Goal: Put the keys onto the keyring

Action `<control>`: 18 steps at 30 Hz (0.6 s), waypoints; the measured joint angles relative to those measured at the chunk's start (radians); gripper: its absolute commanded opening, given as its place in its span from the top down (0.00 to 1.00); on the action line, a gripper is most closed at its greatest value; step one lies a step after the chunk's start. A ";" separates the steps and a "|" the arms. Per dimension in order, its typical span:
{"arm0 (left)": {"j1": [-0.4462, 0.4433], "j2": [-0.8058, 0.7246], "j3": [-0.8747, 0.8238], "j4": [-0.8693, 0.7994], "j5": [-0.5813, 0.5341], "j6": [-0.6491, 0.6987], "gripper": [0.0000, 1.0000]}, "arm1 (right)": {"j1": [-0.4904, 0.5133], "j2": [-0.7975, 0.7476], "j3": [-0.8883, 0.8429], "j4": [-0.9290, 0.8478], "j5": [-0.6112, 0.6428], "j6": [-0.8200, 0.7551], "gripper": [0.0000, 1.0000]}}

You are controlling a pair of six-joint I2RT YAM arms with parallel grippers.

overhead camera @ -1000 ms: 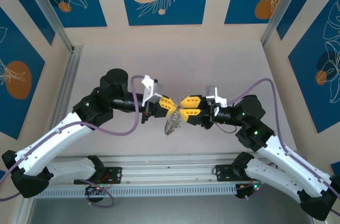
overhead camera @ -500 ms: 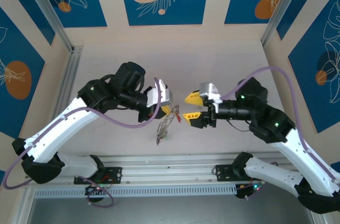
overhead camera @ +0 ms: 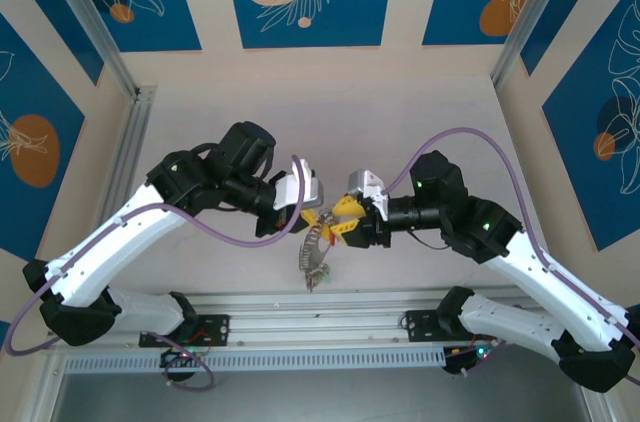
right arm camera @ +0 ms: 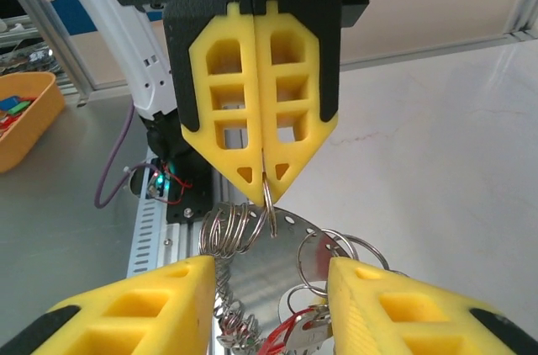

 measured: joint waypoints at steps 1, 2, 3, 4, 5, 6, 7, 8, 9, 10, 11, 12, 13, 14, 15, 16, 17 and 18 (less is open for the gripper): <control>-0.001 0.000 0.000 0.000 0.003 0.003 1.00 | 0.002 0.002 -0.003 0.007 -0.002 -0.001 0.64; -0.002 0.001 0.000 -0.001 0.006 0.004 1.00 | 0.006 0.007 -0.009 0.020 -0.007 -0.002 0.64; -0.003 0.002 0.001 -0.002 0.010 0.005 1.00 | 0.008 0.011 -0.012 0.031 -0.010 -0.001 0.65; -0.003 0.003 0.001 -0.004 0.010 0.006 1.00 | 0.010 0.016 -0.015 0.043 -0.014 -0.002 0.65; -0.004 0.003 0.002 -0.007 0.011 0.006 1.00 | 0.011 0.018 -0.018 0.055 -0.016 -0.002 0.66; -0.006 0.005 0.002 -0.011 0.011 0.006 1.00 | 0.013 0.022 -0.023 0.068 -0.018 -0.001 0.67; -0.006 0.007 0.002 -0.014 0.011 0.006 1.00 | 0.014 0.024 -0.027 0.081 -0.020 0.000 0.67; -0.006 0.009 0.002 -0.017 0.011 0.006 1.00 | 0.016 0.029 -0.030 0.092 -0.022 0.000 0.68; -0.006 0.011 0.003 -0.019 0.011 0.006 1.00 | 0.017 0.031 -0.032 0.102 -0.025 0.000 0.68; -0.006 0.013 0.003 -0.019 0.011 0.006 1.00 | 0.019 0.037 -0.033 0.109 -0.025 0.000 0.69; -0.007 0.014 0.003 -0.019 0.011 0.006 1.00 | 0.020 0.042 -0.033 0.114 -0.026 0.001 0.69; -0.008 0.015 0.003 -0.019 0.011 0.006 1.00 | 0.021 0.048 -0.033 0.121 -0.027 0.001 0.70; -0.008 0.016 0.003 -0.019 0.011 0.006 1.00 | 0.023 0.052 -0.033 0.127 -0.028 0.001 0.70; -0.010 0.016 0.004 -0.020 0.011 0.006 1.00 | 0.024 0.058 -0.033 0.133 -0.029 0.001 0.71; -0.010 0.016 0.006 -0.021 0.012 0.006 1.00 | 0.026 0.063 -0.033 0.136 -0.029 0.000 0.72; -0.010 0.016 0.008 -0.023 0.013 0.006 1.00 | 0.027 0.066 -0.033 0.138 -0.029 -0.001 0.74; -0.010 0.016 0.009 -0.024 0.013 0.005 1.00 | 0.027 0.068 -0.033 0.140 -0.033 -0.001 0.76; -0.010 0.016 0.009 -0.024 0.013 0.006 1.00 | 0.028 0.068 -0.033 0.142 -0.035 -0.002 0.78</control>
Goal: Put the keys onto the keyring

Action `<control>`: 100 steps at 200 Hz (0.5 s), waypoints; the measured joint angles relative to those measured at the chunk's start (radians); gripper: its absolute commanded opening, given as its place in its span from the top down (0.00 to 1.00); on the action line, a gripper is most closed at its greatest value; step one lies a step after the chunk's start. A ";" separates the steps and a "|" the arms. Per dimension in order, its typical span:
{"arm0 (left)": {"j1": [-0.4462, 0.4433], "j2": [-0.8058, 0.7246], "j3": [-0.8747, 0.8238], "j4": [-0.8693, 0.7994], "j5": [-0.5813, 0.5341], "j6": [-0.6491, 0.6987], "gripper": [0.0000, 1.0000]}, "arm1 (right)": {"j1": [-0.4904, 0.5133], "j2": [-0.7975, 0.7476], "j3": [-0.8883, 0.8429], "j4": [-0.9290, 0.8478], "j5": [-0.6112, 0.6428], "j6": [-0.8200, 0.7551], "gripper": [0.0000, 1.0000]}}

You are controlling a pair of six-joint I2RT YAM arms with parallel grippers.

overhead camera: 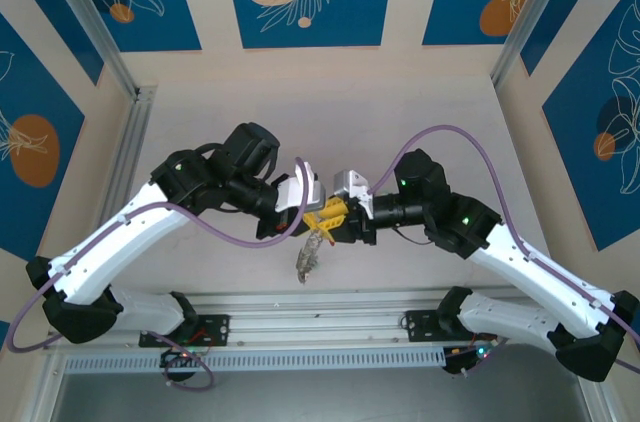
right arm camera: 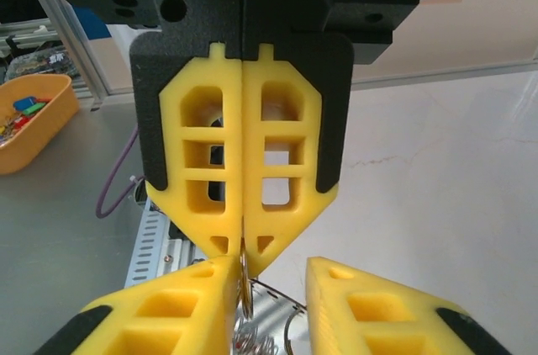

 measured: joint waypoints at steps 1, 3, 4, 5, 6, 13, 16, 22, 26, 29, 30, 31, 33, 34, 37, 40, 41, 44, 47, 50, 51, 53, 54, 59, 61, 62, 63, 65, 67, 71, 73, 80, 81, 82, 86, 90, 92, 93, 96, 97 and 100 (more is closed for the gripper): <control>0.000 0.000 0.000 0.000 0.000 0.000 1.00 | 0.000 0.000 0.000 0.000 0.000 0.000 0.78; 0.000 0.000 0.000 0.000 0.000 0.000 1.00 | 0.001 0.000 0.000 0.000 -0.001 -0.001 0.78; 0.000 0.000 0.000 0.000 0.000 0.000 1.00 | 0.001 0.000 0.000 0.001 -0.001 -0.001 0.79; 0.000 0.000 0.000 0.000 0.000 0.000 1.00 | 0.002 0.000 0.000 0.001 -0.001 -0.001 0.79; 0.000 0.000 0.000 0.000 0.000 0.000 1.00 | 0.002 0.000 0.000 0.000 -0.001 0.000 0.79; 0.000 0.000 0.000 0.000 0.000 0.000 1.00 | 0.004 0.000 0.000 0.000 -0.003 0.000 0.81; 0.000 0.000 0.000 -0.001 0.000 0.000 1.00 | 0.005 0.000 0.000 0.000 -0.004 -0.001 0.83; 0.000 0.000 0.000 -0.002 0.000 0.000 1.00 | 0.006 0.000 0.000 0.000 -0.005 0.000 0.85; 0.000 0.000 0.001 -0.002 0.000 0.000 1.00 | 0.006 0.000 0.000 0.000 -0.006 -0.002 0.86; 0.000 0.000 0.001 -0.002 0.000 0.000 1.00 | 0.007 0.000 0.000 -0.001 -0.007 0.000 0.87; 0.000 0.000 0.001 -0.002 -0.001 0.000 1.00 | 0.008 0.000 0.000 -0.001 -0.008 0.000 0.87; 0.000 0.000 0.001 -0.002 -0.001 0.000 1.00 | 0.008 0.000 0.000 -0.001 -0.008 -0.002 0.88; 0.000 0.000 0.001 -0.002 -0.001 0.000 1.00 | 0.008 0.000 0.000 -0.001 -0.008 -0.005 0.88; 0.000 0.000 0.001 -0.002 -0.001 0.000 1.00 | 0.008 0.000 0.000 -0.001 -0.008 -0.005 0.89; 0.000 0.000 0.001 -0.002 -0.003 -0.001 1.00 | 0.011 0.000 0.000 -0.003 -0.008 -0.004 0.90; 0.000 0.000 0.001 -0.003 -0.003 -0.001 1.00 | 0.011 0.000 0.000 -0.003 -0.008 -0.008 0.91; 0.000 0.000 0.001 -0.003 -0.003 -0.001 1.00 | 0.012 0.000 0.000 -0.003 -0.008 -0.007 0.91; 0.000 0.000 0.001 -0.003 -0.003 -0.001 1.00 | 0.013 0.000 0.000 -0.005 -0.008 -0.007 0.92; 0.000 0.000 0.001 -0.004 -0.003 -0.001 1.00 | 0.014 0.000 0.000 -0.005 -0.008 -0.008 0.93; 0.000 0.000 0.001 -0.006 -0.003 -0.001 1.00 | 0.015 0.000 0.000 -0.007 -0.008 -0.011 0.94; 0.000 0.000 0.001 -0.006 -0.003 -0.001 1.00 | 0.016 0.000 0.000 -0.006 -0.008 -0.012 0.94; 0.000 0.000 0.001 -0.006 -0.003 -0.001 1.00 | 0.016 0.000 0.000 -0.007 -0.008 -0.011 0.95; 0.000 0.000 0.001 -0.007 -0.003 -0.001 1.00 | 0.017 0.000 0.000 -0.007 -0.008 -0.010 0.95; 0.000 0.000 0.001 -0.010 -0.003 -0.001 1.00 | 0.017 0.000 0.000 -0.008 -0.008 -0.015 0.97; 0.000 0.000 0.001 -0.011 -0.003 -0.001 1.00 | 0.018 0.000 0.000 -0.009 -0.008 -0.011 0.97; 0.000 0.000 0.001 -0.011 -0.003 -0.001 1.00 | 0.018 0.000 0.000 -0.009 -0.008 -0.013 0.98; 0.000 0.000 0.001 -0.011 -0.003 -0.001 1.00 | 0.018 0.000 0.000 -0.009 -0.008 -0.014 0.98; 0.000 0.000 0.001 -0.011 -0.003 -0.001 1.00 | 0.018 0.000 0.000 -0.009 -0.008 -0.016 0.99; 0.000 0.000 0.001 -0.012 -0.003 -0.002 1.00 | 0.019 0.000 0.000 -0.009 -0.008 -0.013 1.00; 0.000 0.000 0.001 -0.012 -0.003 -0.002 1.00 | 0.019 0.000 0.000 -0.009 -0.008 -0.019 1.00; 0.000 0.000 0.001 -0.012 -0.003 -0.003 1.00 | 0.019 0.000 0.000 -0.010 -0.008 -0.015 1.00; 0.000 0.000 0.001 -0.014 -0.003 -0.004 1.00 | 0.020 0.000 0.000 -0.012 -0.008 -0.020 1.00; 0.000 0.000 0.001 -0.014 -0.003 -0.004 1.00 | 0.020 0.000 0.000 -0.011 -0.008 -0.021 1.00; 0.000 0.000 0.001 -0.014 -0.003 -0.004 1.00 | 0.021 0.000 0.000 -0.011 -0.008 -0.020 1.00; 0.000 0.000 0.001 -0.014 -0.003 -0.005 1.00 | 0.021 0.000 0.000 -0.012 -0.007 -0.021 1.00; 0.000 0.000 0.001 -0.014 -0.004 -0.006 1.00 | 0.022 0.000 0.000 -0.012 -0.007 -0.023 1.00; 0.000 0.000 0.001 -0.014 -0.004 -0.009 1.00 | 0.022 0.000 0.000 -0.012 -0.007 -0.024 1.00; 0.000 0.000 0.001 -0.014 -0.004 -0.008 1.00 | 0.022 0.000 0.000 -0.012 -0.007 -0.024 1.00; 0.000 0.000 0.001 -0.014 -0.004 -0.009 1.00 | 0.022 0.000 0.000 -0.012 -0.007 -0.024 1.00; 0.000 0.000 0.001 -0.014 -0.004 -0.010 1.00 | 0.022 0.000 0.000 -0.012 -0.007 -0.025 1.00; 0.000 0.000 0.001 -0.014 -0.004 -0.011 1.00 | 0.022 0.000 0.000 -0.012 -0.007 -0.027 1.00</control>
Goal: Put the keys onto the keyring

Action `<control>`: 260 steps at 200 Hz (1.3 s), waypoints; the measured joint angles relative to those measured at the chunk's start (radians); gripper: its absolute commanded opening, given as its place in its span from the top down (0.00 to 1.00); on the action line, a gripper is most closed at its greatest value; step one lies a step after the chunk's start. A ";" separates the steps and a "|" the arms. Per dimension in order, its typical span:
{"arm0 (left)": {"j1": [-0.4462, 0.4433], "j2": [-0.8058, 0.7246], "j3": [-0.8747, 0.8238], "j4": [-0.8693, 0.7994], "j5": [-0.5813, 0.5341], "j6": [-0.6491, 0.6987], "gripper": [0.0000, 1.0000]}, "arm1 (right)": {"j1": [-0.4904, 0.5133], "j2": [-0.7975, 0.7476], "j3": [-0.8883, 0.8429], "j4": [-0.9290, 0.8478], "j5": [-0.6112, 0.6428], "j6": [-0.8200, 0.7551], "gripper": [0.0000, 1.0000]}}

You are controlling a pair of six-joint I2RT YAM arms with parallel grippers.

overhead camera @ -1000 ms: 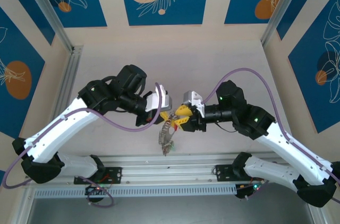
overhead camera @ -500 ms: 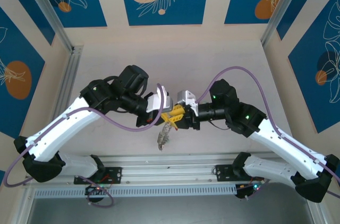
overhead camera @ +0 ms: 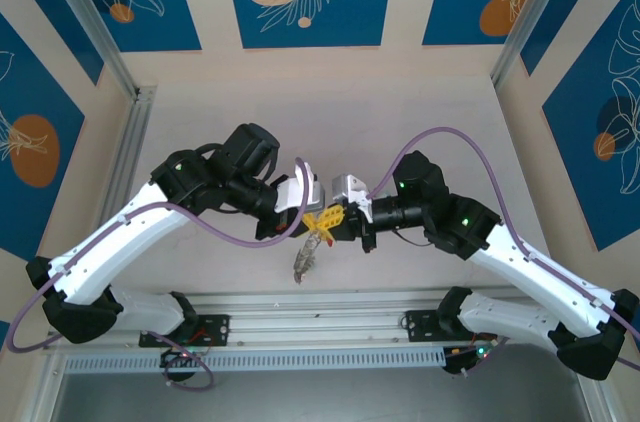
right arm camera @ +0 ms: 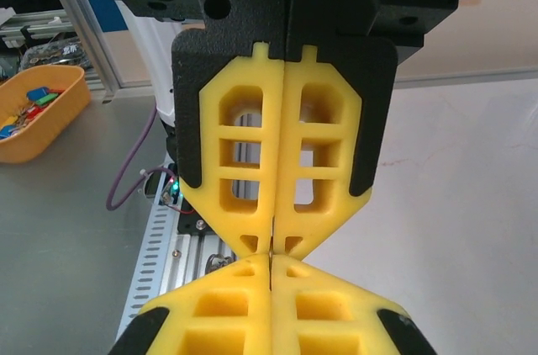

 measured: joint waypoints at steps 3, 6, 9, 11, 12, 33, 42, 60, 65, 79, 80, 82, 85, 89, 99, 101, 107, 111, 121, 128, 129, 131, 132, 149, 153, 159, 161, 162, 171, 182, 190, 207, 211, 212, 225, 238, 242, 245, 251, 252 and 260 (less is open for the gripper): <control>0.000 0.000 0.000 0.000 0.000 -0.001 1.00 | 0.000 0.000 0.000 0.000 0.000 -0.001 1.00; 0.000 0.000 0.000 0.000 0.000 -0.002 1.00 | 0.001 0.000 0.000 0.000 0.000 -0.001 1.00; 0.000 0.000 0.000 0.000 0.000 -0.005 1.00 | 0.001 0.000 0.000 0.000 0.000 -0.001 1.00; 0.000 0.000 0.000 0.000 0.000 -0.005 1.00 | 0.001 0.000 0.000 0.000 0.001 -0.002 1.00; 0.000 0.000 0.000 0.000 0.001 -0.005 1.00 | 0.001 0.000 0.000 0.000 0.001 -0.002 1.00; 0.000 -0.005 -0.008 0.018 -0.002 -0.023 1.00 | 0.002 -0.006 0.000 0.000 0.015 -0.008 1.00; -0.001 -0.015 -0.026 0.047 -0.003 -0.029 0.92 | 0.002 -0.014 -0.001 -0.002 0.030 -0.008 1.00; -0.002 -0.055 -0.077 0.122 -0.003 -0.047 0.68 | 0.003 -0.040 -0.018 0.014 0.041 -0.005 1.00; -0.003 -0.068 -0.092 0.146 -0.001 -0.053 0.61 | 0.002 -0.049 -0.025 0.016 0.040 -0.003 1.00; -0.003 -0.096 -0.111 0.193 0.002 -0.077 0.54 | -0.006 -0.075 -0.047 0.027 0.036 0.013 1.00; -0.003 -0.097 -0.111 0.196 0.002 -0.075 0.54 | -0.007 -0.078 -0.050 0.030 0.035 0.017 1.00; -0.003 -0.100 -0.113 0.201 0.002 -0.079 0.54 | -0.008 -0.081 -0.053 0.032 0.034 0.023 1.00; -0.003 -0.106 -0.116 0.211 0.004 -0.087 0.54 | -0.010 -0.085 -0.058 0.037 0.032 0.024 1.00; -0.003 -0.110 -0.117 0.219 0.005 -0.088 0.54 | -0.013 -0.092 -0.064 0.045 0.030 0.034 1.00; -0.003 -0.123 -0.129 0.250 0.005 -0.099 0.55 | -0.021 -0.106 -0.084 0.078 0.024 0.055 1.00; -0.003 -0.126 -0.133 0.257 0.006 -0.102 0.56 | -0.023 -0.108 -0.087 0.085 0.024 0.061 1.00; -0.003 -0.132 -0.143 0.274 0.008 -0.106 0.56 | -0.029 -0.117 -0.099 0.108 0.020 0.078 1.00; -0.003 -0.136 -0.151 0.285 0.009 -0.108 0.56 | -0.032 -0.122 -0.106 0.121 0.018 0.087 1.00; -0.003 -0.143 -0.170 0.304 0.012 -0.119 0.56 | -0.039 -0.135 -0.124 0.161 0.014 0.113 1.00; -0.003 -0.148 -0.184 0.319 0.014 -0.125 0.57 | -0.043 -0.144 -0.137 0.191 0.012 0.130 1.00; -0.003 -0.149 -0.187 0.322 0.014 -0.127 0.57 | -0.043 -0.145 -0.138 0.195 0.012 0.133 1.00; -0.003 -0.151 -0.191 0.326 0.016 -0.131 0.57 | -0.044 -0.146 -0.142 0.203 0.011 0.137 1.00; -0.003 -0.151 -0.191 0.326 0.016 -0.131 0.57 | -0.045 -0.148 -0.143 0.207 0.011 0.140 1.00; -0.003 -0.166 -0.227 0.361 0.025 -0.151 0.59 | -0.049 -0.171 -0.179 0.287 0.007 0.181 1.00; -0.003 -0.170 -0.234 0.369 0.027 -0.156 0.60 | -0.050 -0.177 -0.189 0.309 0.006 0.192 1.00; -0.003 -0.174 -0.242 0.380 0.029 -0.159 0.60 | -0.050 -0.185 -0.205 0.344 0.006 0.207 1.00; -0.003 -0.175 -0.244 0.384 0.031 -0.161 0.61 | -0.050 -0.185 -0.207 0.349 0.006 0.209 1.00; -0.003 -0.176 -0.245 0.385 0.031 -0.163 0.61 | -0.050 -0.187 -0.210 0.355 0.006 0.213 1.00; -0.003 -0.182 -0.253 0.401 0.037 -0.175 0.63 | -0.051 -0.196 -0.230 0.400 0.003 0.235 1.00; -0.003 -0.191 -0.262 0.428 0.045 -0.185 0.66 | -0.051 -0.202 -0.250 0.450 0.001 0.259 1.00; -0.003 -0.195 -0.267 0.441 0.049 -0.191 0.69 | -0.051 -0.204 -0.262 0.480 -0.001 0.274 1.00; -0.003 -0.201 -0.275 0.471 0.058 -0.201 0.73 | -0.051 -0.207 -0.289 0.547 -0.001 0.307 1.00; -0.003 -0.202 -0.277 0.477 0.061 -0.208 0.75 | -0.051 -0.209 -0.294 0.557 -0.001 0.312 1.00; -0.003 -0.203 -0.278 0.478 0.061 -0.207 0.75 | -0.051 -0.209 -0.296 0.561 -0.001 0.315 1.00; -0.003 -0.206 -0.285 0.500 0.069 -0.214 0.78 | -0.051 -0.216 -0.310 0.591 -0.001 0.331 1.00; -0.003 -0.209 -0.292 0.520 0.075 -0.221 0.82 | -0.051 -0.222 -0.318 0.615 -0.001 0.346 1.00; -0.003 -0.209 -0.294 0.523 0.077 -0.225 0.83 | -0.051 -0.224 -0.321 0.624 -0.002 0.351 1.00; -0.003 -0.210 -0.296 0.526 0.079 -0.227 0.84 | -0.051 -0.225 -0.322 0.628 -0.001 0.353 1.00; -0.003 -0.212 -0.299 0.537 0.083 -0.230 0.85 | -0.051 -0.228 -0.327 0.639 -0.001 0.359 1.00; -0.003 -0.213 -0.300 0.539 0.083 -0.231 0.85 | -0.051 -0.229 -0.327 0.641 -0.001 0.360 1.00; -0.003 -0.216 -0.304 0.548 0.087 -0.234 0.87 | -0.051 -0.233 -0.336 0.660 -0.001 0.365 1.00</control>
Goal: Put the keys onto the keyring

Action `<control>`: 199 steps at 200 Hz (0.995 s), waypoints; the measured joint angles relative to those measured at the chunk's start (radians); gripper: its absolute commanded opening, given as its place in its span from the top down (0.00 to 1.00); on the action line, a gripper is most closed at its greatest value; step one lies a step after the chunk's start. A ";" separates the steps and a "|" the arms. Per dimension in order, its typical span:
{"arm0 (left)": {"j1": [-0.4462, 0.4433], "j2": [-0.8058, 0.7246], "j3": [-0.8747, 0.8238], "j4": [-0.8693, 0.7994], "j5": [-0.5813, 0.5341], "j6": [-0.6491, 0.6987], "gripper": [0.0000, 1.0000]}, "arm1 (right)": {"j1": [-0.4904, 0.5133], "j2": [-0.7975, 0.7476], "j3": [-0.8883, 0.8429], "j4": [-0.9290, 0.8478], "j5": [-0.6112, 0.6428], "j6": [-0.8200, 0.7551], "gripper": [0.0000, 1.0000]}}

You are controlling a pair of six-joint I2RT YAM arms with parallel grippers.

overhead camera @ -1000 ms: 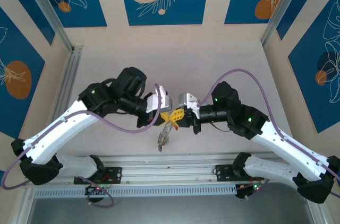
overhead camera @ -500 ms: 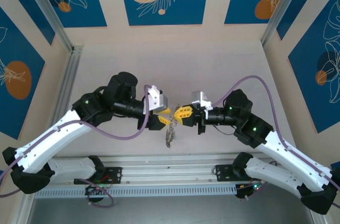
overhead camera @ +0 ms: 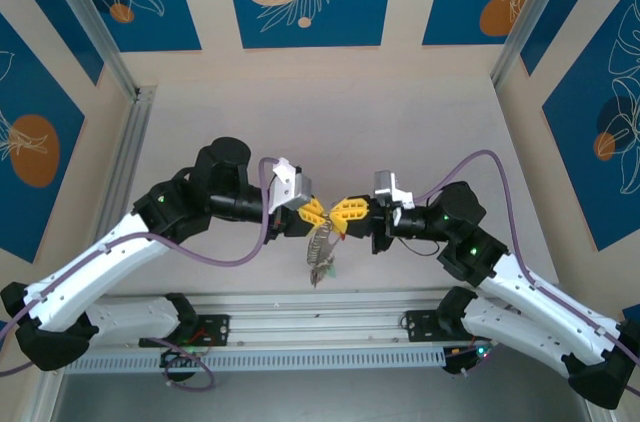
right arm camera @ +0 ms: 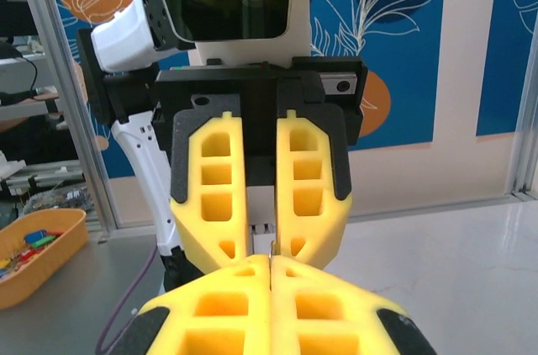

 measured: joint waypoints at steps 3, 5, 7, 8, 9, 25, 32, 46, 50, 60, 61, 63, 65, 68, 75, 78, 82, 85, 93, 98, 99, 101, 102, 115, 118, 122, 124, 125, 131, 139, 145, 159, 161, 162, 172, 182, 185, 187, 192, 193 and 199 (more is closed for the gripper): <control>0.000 -0.001 -0.001 0.003 0.002 0.000 0.88 | 0.000 -0.001 -0.002 0.003 0.000 0.000 1.00; 0.000 -0.002 -0.002 0.005 0.002 -0.003 0.88 | 0.000 -0.002 -0.004 0.008 0.000 0.003 1.00; 0.000 -0.003 -0.003 0.008 0.003 -0.003 0.89 | 0.000 -0.002 -0.005 0.010 0.000 0.005 1.00; 0.000 -0.003 -0.005 0.009 0.004 -0.002 0.89 | 0.000 -0.003 -0.006 0.012 0.000 0.005 1.00; 0.000 -0.003 -0.005 0.011 0.004 -0.003 0.89 | 0.000 -0.003 -0.006 0.013 0.000 0.006 1.00; 0.000 -0.004 -0.010 0.019 0.011 -0.011 0.95 | 0.000 -0.005 -0.018 0.040 -0.003 0.014 1.00; 0.000 -0.004 -0.012 0.020 0.013 -0.020 0.98 | 0.000 -0.005 -0.022 0.049 -0.005 0.018 1.00; 0.000 -0.005 -0.013 0.025 0.016 -0.023 1.00 | -0.001 -0.010 -0.033 0.069 -0.004 0.023 1.00; 0.000 -0.005 -0.014 0.027 0.017 -0.024 1.00 | -0.001 -0.011 -0.037 0.074 -0.004 0.023 1.00; 0.000 -0.004 -0.016 0.031 0.020 -0.026 1.00 | -0.001 -0.016 -0.048 0.092 -0.003 0.026 1.00; 0.000 -0.004 -0.016 0.031 0.020 -0.026 1.00 | -0.001 -0.016 -0.049 0.094 -0.003 0.026 1.00; 0.000 -0.004 -0.016 0.033 0.021 -0.026 1.00 | -0.001 -0.017 -0.051 0.098 -0.003 0.028 1.00; 0.000 -0.004 -0.018 0.034 0.021 -0.026 1.00 | -0.001 -0.018 -0.053 0.100 -0.003 0.029 1.00; 0.000 -0.005 -0.018 0.035 0.022 -0.026 1.00 | -0.001 -0.019 -0.055 0.104 -0.003 0.030 1.00; 0.000 -0.004 -0.022 0.039 0.024 -0.026 1.00 | -0.001 -0.021 -0.060 0.111 -0.003 0.033 1.00; 0.000 -0.004 -0.023 0.042 0.026 -0.026 1.00 | -0.001 -0.022 -0.063 0.116 -0.003 0.033 1.00; 0.000 -0.004 -0.024 0.043 0.026 -0.026 1.00 | -0.001 -0.023 -0.066 0.117 -0.003 0.033 1.00; 0.000 -0.004 -0.026 0.045 0.027 -0.026 1.00 | -0.001 -0.024 -0.067 0.118 -0.002 0.033 1.00; 0.000 -0.004 -0.027 0.045 0.027 -0.027 1.00 | -0.001 -0.025 -0.068 0.118 -0.002 0.033 1.00; 0.000 -0.004 -0.027 0.046 0.027 -0.027 1.00 | -0.001 -0.026 -0.068 0.116 0.001 0.033 1.00; 0.000 -0.004 -0.027 0.046 0.027 -0.027 1.00 | -0.001 -0.026 -0.068 0.115 0.001 0.032 1.00; 0.000 -0.004 -0.027 0.047 0.027 -0.027 1.00 | -0.001 -0.027 -0.068 0.114 0.001 0.032 1.00; 0.000 -0.004 -0.027 0.047 0.027 -0.027 1.00 | -0.001 -0.027 -0.068 0.114 0.001 0.032 1.00; 0.000 -0.004 -0.029 0.052 0.027 -0.029 1.00 | -0.001 -0.034 -0.068 0.099 0.007 0.026 1.00; 0.000 -0.004 -0.029 0.052 0.026 -0.029 1.00 | -0.001 -0.035 -0.068 0.094 0.009 0.024 1.00; 0.000 -0.004 -0.030 0.052 0.025 -0.029 1.00 | -0.001 -0.036 -0.068 0.089 0.010 0.020 1.00; 0.000 -0.004 -0.030 0.052 0.023 -0.029 1.00 | -0.001 -0.037 -0.067 0.082 0.012 0.017 1.00; 0.000 -0.004 -0.031 0.052 0.023 -0.029 1.00 | -0.001 -0.038 -0.066 0.080 0.013 0.017 0.99; 0.000 -0.004 -0.032 0.052 0.019 -0.029 1.00 | -0.001 -0.040 -0.064 0.066 0.017 0.009 0.97; -0.001 -0.004 -0.035 0.051 0.014 -0.029 1.00 | 0.000 -0.042 -0.058 0.042 0.024 -0.002 0.94; -0.001 -0.004 -0.036 0.051 0.008 -0.028 1.00 | 0.000 -0.044 -0.051 0.020 0.032 -0.011 0.91; -0.001 -0.003 -0.037 0.048 -0.003 -0.026 1.00 | 0.001 -0.050 -0.037 -0.027 0.046 -0.031 0.86; -0.002 -0.003 -0.037 0.047 -0.006 -0.025 1.00 | 0.001 -0.051 -0.035 -0.033 0.048 -0.035 0.85; -0.002 -0.003 -0.037 0.047 -0.007 -0.025 1.00 | 0.001 -0.052 -0.034 -0.037 0.051 -0.034 0.84; -0.002 -0.003 -0.037 0.040 -0.017 -0.024 1.00 | 0.001 -0.063 -0.029 -0.068 0.063 -0.045 0.81; -0.002 -0.003 -0.037 0.035 -0.030 -0.020 1.00 | 0.000 -0.075 -0.025 -0.097 0.074 -0.061 0.77; -0.002 -0.003 -0.037 0.033 -0.034 -0.018 1.00 | 0.000 -0.077 -0.023 -0.104 0.077 -0.059 0.76; -0.002 -0.003 -0.037 0.031 -0.037 -0.018 1.00 | 0.000 -0.080 -0.022 -0.111 0.079 -0.064 0.75; -0.002 -0.003 -0.037 0.027 -0.042 -0.017 1.00 | 0.000 -0.082 -0.019 -0.122 0.083 -0.068 0.74; -0.002 -0.003 -0.037 0.027 -0.043 -0.017 1.00 | 0.000 -0.083 -0.018 -0.127 0.085 -0.071 0.73; -0.002 -0.003 -0.037 0.021 -0.048 -0.016 1.00 | 0.000 -0.087 -0.012 -0.143 0.089 -0.078 0.72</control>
